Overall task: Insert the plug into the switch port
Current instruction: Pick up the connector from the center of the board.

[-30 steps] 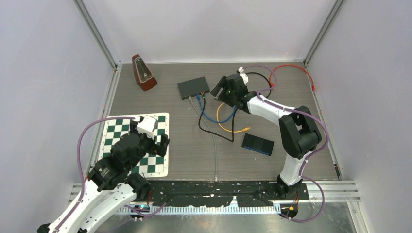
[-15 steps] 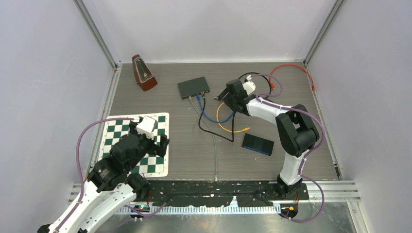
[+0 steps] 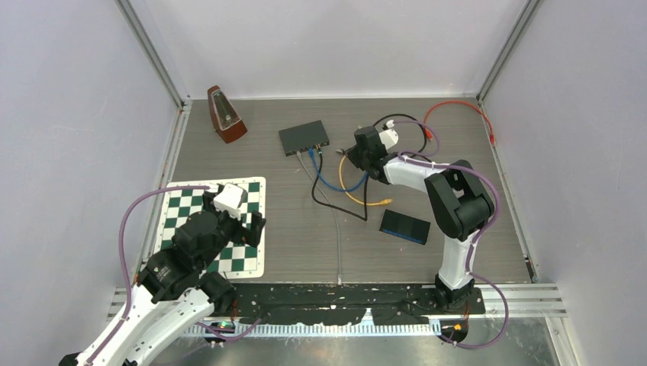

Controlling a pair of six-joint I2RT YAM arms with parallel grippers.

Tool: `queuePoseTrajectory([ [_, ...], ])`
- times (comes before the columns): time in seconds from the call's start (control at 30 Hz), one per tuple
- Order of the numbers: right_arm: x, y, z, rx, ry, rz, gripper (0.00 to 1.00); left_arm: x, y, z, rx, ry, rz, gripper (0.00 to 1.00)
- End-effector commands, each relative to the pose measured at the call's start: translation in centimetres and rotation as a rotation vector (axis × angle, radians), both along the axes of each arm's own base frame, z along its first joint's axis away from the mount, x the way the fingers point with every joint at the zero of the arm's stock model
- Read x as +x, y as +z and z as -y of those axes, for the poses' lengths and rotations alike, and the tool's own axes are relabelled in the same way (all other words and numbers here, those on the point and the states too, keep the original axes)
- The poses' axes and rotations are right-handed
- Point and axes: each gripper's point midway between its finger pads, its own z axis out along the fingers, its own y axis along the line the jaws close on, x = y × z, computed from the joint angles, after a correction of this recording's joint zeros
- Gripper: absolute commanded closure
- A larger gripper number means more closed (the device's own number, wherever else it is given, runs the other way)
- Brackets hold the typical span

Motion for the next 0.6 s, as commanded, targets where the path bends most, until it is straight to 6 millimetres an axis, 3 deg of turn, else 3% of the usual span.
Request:
queuePoseTrajectory([
  [0.0, 1.9, 8.3, 0.0, 0.188, -0.049, 0.217, 0.95, 0.3, 0.9, 0.0, -0.017, 0.004, 0.041, 0.01],
  [0.17, 2.3, 14.9, 0.4, 0.289, 0.003, 0.432, 0.95, 0.3, 0.9, 0.0, -0.021, 0.005, 0.044, 0.01],
  [0.4, 2.6, 21.7, -1.8, 0.378, 0.271, 0.67, 0.95, 0.4, 0.9, -0.2, -0.021, 0.016, 0.048, 0.02],
  [0.57, 1.8, 25.1, -2.8, 0.326, 0.412, 0.783, 0.95, 0.5, 1.1, -0.5, -0.041, 0.045, 0.059, 0.02],
])
